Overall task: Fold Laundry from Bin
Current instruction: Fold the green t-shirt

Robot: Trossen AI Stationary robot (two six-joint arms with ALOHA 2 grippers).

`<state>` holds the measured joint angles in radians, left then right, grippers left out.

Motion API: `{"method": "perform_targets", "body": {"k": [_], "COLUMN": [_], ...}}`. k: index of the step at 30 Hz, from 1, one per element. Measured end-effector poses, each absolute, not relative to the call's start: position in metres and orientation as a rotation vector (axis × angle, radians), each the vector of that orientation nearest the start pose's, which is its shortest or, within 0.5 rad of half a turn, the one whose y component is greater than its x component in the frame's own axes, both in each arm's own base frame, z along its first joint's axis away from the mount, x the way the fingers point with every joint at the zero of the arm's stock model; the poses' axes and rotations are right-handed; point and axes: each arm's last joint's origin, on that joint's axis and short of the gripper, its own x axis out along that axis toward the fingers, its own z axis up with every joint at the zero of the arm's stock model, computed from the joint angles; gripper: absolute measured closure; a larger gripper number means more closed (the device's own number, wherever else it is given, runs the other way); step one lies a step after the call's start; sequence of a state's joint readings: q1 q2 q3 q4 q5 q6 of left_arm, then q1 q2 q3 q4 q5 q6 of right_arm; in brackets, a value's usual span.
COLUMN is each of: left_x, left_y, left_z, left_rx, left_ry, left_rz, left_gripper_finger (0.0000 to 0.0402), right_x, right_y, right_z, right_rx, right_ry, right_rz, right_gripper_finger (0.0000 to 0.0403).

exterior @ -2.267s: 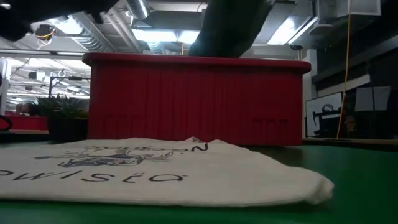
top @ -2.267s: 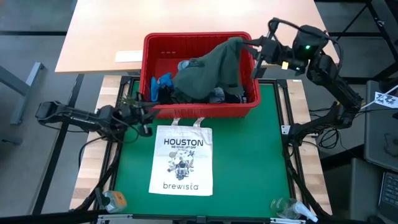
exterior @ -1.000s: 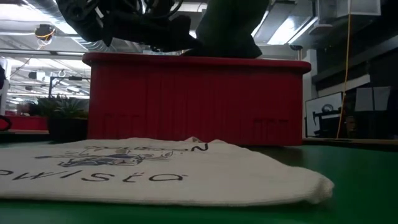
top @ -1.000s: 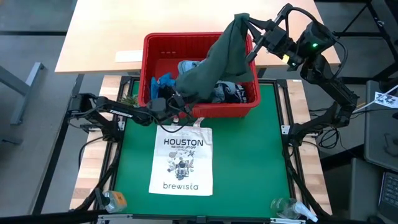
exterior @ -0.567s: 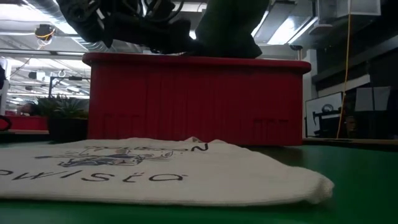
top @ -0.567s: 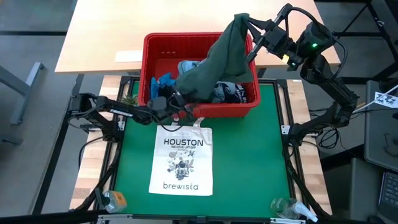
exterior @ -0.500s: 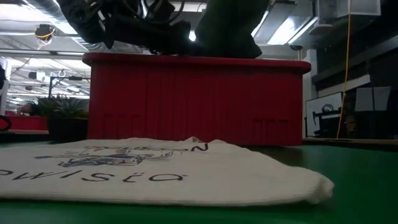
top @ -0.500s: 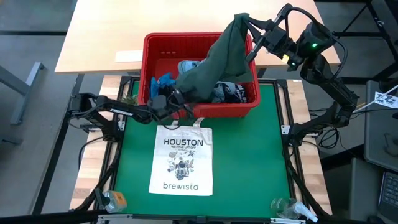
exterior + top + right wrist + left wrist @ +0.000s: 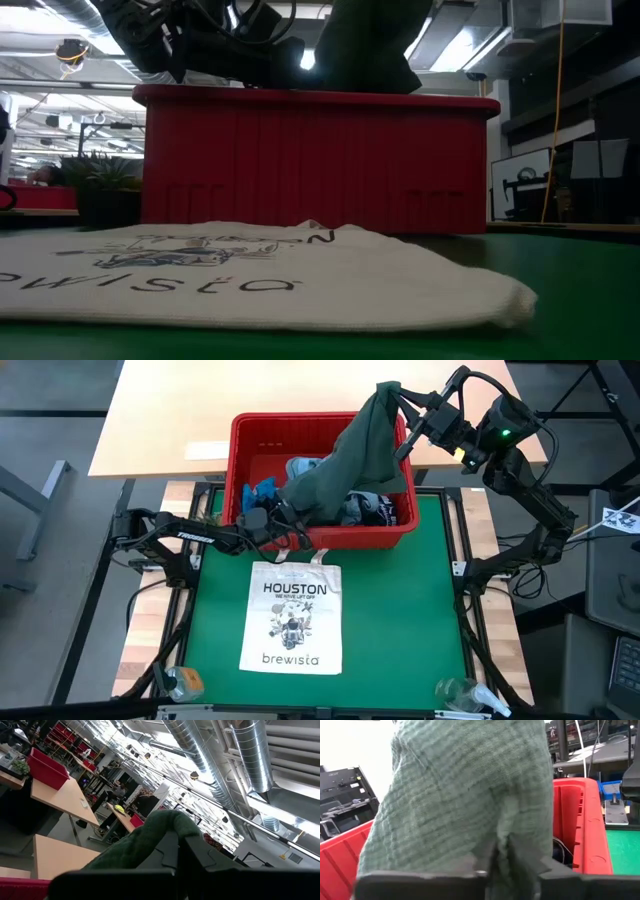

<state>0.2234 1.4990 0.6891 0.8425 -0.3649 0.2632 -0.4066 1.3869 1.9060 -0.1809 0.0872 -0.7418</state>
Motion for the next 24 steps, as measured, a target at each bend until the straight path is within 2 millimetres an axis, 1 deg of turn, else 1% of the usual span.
{"method": "perform_targets", "body": {"k": [2,6,10,13,17,21,24], "left_x": [0.298,0.297,0.287,0.273,0.249,0.223,0.205], "left_y": [0.078,0.078,0.075,0.072,0.069,0.068,0.068], "left_z": [0.234,0.238,0.259,0.28,0.31,0.332,0.344], "left_rx": [0.247,0.232,0.224,0.216,0.209,0.208,0.209], "left_ry": [0.042,0.018,-0.057,-0.13,-0.232,-0.282,-0.316], "left_rz": [0.589,0.592,0.599,0.606,0.624,0.647,0.673], "left_gripper_finger": [0.0394,0.0399,0.04,0.04,0.0401,0.0401,0.0401], "right_x": [0.225,0.225,0.223,0.222,0.218,0.215,0.213], "right_y": [-0.099,-0.1,-0.102,-0.105,-0.112,-0.121,-0.129], "right_z": [0.569,0.569,0.567,0.564,0.56,0.554,0.547], "right_rx": [-0.774,-0.773,-0.798,-0.822,-0.876,-0.898,-0.897], "right_ry": [-0.141,-0.136,-0.068,0.027,0.181,0.289,0.363], "right_rz": [-0.593,-0.598,-0.696,-0.803,-0.94,-0.962,-0.962], "right_gripper_finger": [0.0395,0.0395,0.0395,0.0395,0.0395,0.0395,0.0395]}}
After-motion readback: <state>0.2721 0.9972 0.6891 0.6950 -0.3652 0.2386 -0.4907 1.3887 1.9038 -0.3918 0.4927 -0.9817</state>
